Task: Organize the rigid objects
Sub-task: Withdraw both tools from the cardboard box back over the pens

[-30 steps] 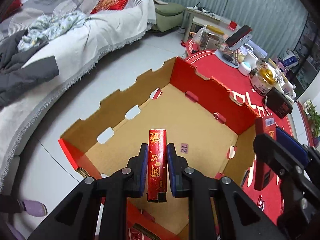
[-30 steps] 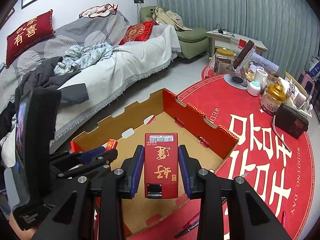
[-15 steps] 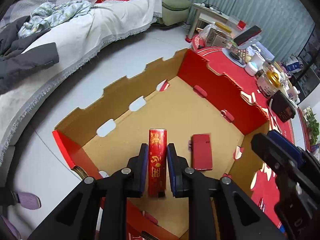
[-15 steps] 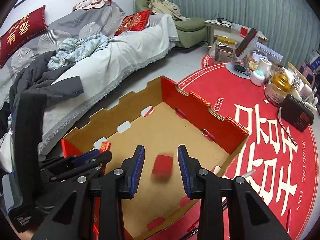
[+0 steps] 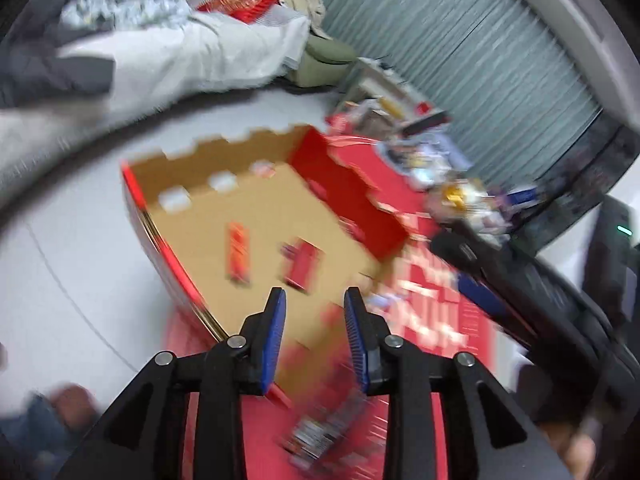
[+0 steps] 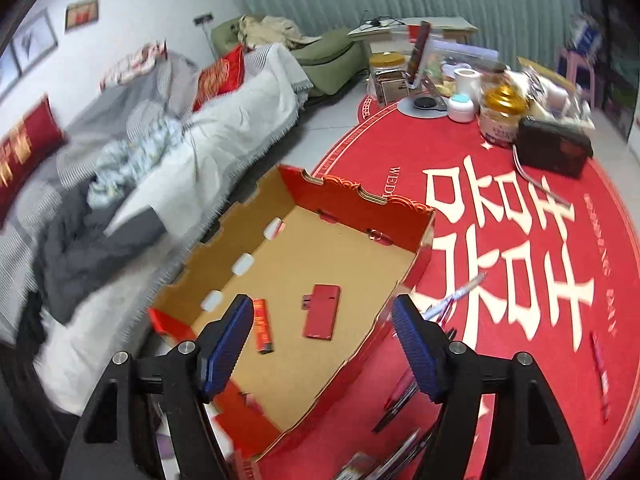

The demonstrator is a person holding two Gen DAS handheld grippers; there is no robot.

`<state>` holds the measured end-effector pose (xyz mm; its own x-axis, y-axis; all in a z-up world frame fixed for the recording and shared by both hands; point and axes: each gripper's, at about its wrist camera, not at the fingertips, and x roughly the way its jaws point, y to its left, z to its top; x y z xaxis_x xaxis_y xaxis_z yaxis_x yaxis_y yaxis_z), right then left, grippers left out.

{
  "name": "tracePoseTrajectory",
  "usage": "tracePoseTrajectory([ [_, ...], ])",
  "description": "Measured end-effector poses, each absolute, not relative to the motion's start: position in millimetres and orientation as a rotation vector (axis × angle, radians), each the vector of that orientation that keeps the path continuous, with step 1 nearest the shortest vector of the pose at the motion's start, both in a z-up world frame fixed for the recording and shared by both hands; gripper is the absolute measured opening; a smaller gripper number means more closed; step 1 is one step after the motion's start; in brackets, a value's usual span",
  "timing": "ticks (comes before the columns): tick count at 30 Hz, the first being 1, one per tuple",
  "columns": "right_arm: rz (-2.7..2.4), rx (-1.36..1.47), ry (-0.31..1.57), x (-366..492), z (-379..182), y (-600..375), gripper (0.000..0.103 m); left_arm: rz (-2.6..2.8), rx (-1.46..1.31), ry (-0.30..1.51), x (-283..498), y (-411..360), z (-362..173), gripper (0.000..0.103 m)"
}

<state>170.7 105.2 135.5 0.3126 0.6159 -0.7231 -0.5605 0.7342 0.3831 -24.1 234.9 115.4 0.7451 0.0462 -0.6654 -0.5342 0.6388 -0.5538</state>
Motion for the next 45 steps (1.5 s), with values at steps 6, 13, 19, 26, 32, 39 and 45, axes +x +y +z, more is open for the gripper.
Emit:
tracePoseTrajectory([
  [6, 0.797, 0.145, 0.979, 160, 151, 70, 0.073, 0.188, -0.819, 0.564, -32, 167, 131, 0.044],
  [13, 0.793, 0.396, 1.036, 154, 144, 4, 0.073, 0.421, -0.779, 0.545, -34, 158, 156, 0.045],
  [19, 0.79, 0.563, 1.031, 144, 147, -35, 0.073, 0.639, -0.667, 0.647, -20, 147, 149, 0.046],
  [26, 0.757, 0.744, 0.864, 127, 161, -75, 0.095, 0.669, -0.621, 0.706, 11, 119, 147, 0.046],
  [32, 0.698, 0.737, 0.722, 120, 179, -103, 0.095, 0.608, -0.583, 0.726, 21, 98, 160, 0.046],
  [39, 0.588, 0.539, 0.583, 108, 198, -112, 0.095, 0.543, -0.447, 0.751, 32, 62, 171, 0.06],
  [45, 0.517, 0.557, 0.641, 107, 183, -125, 0.095, 0.63, -0.343, 0.764, 34, 50, 170, 0.064],
])
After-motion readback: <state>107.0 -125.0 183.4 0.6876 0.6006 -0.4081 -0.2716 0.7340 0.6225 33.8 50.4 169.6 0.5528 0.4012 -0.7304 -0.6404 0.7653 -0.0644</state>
